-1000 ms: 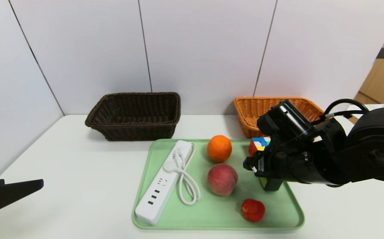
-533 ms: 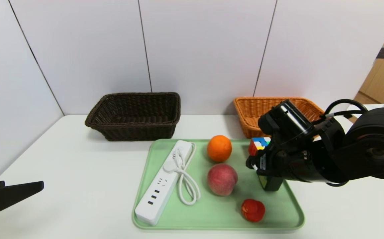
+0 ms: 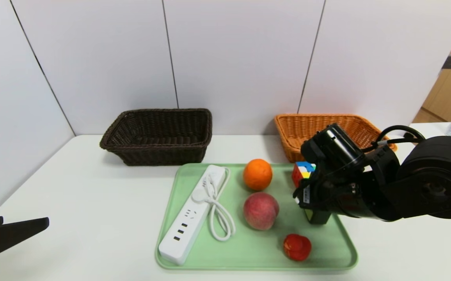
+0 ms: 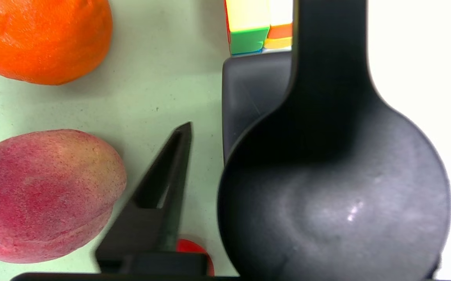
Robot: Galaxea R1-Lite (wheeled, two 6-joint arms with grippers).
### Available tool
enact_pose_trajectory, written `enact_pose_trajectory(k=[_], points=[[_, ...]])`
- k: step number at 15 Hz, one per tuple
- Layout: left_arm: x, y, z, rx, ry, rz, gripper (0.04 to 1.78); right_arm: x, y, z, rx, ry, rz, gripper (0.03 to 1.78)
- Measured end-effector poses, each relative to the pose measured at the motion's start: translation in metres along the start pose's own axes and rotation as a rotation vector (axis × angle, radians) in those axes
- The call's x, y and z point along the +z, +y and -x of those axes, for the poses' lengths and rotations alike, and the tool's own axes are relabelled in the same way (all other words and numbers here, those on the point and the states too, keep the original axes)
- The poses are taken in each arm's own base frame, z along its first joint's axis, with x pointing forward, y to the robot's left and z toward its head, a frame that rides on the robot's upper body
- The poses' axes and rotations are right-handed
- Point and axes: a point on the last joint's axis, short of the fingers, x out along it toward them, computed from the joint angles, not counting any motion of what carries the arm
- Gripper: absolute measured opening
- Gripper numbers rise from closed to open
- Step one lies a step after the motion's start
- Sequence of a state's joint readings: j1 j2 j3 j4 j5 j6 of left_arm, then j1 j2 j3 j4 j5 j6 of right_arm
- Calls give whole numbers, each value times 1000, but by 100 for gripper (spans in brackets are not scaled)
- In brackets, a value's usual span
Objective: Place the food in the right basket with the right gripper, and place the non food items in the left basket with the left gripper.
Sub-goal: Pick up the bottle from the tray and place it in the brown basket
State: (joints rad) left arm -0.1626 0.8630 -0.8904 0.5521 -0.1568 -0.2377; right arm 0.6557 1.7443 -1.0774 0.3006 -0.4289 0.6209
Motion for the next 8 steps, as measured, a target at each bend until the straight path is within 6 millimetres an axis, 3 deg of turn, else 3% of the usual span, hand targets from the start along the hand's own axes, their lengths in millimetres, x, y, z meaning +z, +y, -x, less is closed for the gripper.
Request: enact_pose_trajectory(k=[3,8], points=[[-1,0,1,-1,-2,0,169,-2,-1,0,0,9,-2,66],[-5,1,0,3,10,2,169,-8,-8,13,15,12,3,66]])
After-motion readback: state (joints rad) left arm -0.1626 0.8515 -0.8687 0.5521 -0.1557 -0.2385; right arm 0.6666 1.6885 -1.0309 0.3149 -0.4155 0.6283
